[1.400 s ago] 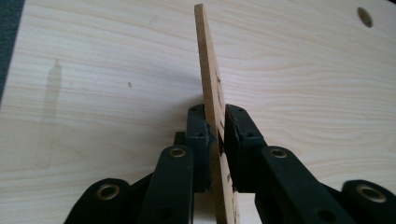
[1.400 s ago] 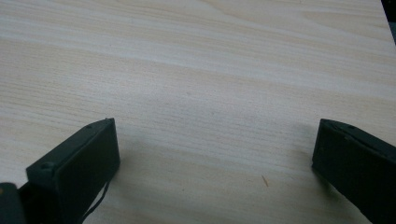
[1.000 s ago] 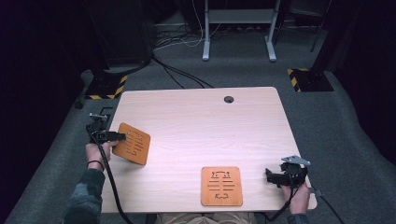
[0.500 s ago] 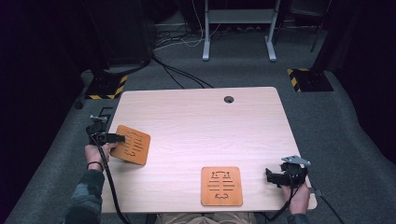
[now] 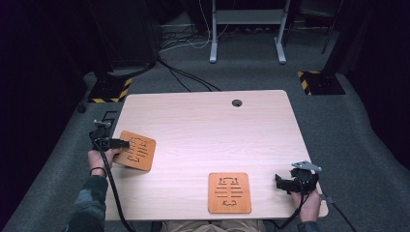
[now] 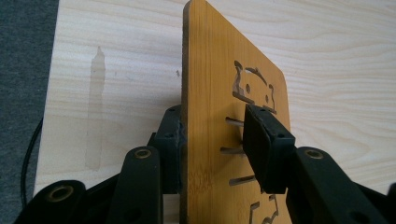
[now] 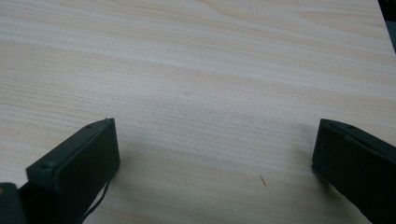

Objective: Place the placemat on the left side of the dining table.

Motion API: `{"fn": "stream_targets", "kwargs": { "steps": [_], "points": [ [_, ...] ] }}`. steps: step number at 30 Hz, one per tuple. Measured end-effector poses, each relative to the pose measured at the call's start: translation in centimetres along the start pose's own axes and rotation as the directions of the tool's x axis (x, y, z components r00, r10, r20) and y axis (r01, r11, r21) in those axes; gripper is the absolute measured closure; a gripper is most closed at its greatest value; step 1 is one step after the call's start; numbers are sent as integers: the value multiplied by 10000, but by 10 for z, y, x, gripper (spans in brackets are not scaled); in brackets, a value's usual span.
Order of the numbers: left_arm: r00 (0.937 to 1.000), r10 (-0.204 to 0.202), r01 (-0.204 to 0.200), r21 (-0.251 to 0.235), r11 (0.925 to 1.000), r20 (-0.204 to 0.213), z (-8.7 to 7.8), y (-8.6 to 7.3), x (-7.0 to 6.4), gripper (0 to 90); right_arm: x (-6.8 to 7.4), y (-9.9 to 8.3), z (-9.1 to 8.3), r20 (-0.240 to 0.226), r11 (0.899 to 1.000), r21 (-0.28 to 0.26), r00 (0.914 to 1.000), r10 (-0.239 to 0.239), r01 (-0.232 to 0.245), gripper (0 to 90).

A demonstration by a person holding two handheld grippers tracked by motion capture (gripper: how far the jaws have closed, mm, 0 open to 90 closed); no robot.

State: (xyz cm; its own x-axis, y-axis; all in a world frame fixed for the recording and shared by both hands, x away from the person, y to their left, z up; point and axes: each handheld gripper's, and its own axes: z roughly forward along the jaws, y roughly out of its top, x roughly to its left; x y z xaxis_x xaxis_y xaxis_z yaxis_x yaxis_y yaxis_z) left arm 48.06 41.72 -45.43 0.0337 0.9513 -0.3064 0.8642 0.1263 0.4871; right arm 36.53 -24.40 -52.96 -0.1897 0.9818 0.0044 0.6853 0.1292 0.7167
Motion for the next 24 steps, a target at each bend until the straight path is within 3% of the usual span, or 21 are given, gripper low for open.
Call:
{"fn": "stream_targets", "kwargs": {
  "steps": [4, 12, 24],
  "points": [
    [10000, 18, -19, 68, 10000, 36, 1, 0, 3, 588, 0, 0, 0, 25, 10000, 2, 10000, 6, -6, 0],
    [9990, -383, 382, 54, 9993, 213, 6, -3, 10, 574, 0, 0, 0, 33, 10000, 0, 10000, 18, -18, 0],
    [9990, -351, 347, 145, 9993, 269, 11, -5, 17, 549, 0, 0, 0, 45, 10000, -2, 10000, 24, -24, 0]
  ]
}}
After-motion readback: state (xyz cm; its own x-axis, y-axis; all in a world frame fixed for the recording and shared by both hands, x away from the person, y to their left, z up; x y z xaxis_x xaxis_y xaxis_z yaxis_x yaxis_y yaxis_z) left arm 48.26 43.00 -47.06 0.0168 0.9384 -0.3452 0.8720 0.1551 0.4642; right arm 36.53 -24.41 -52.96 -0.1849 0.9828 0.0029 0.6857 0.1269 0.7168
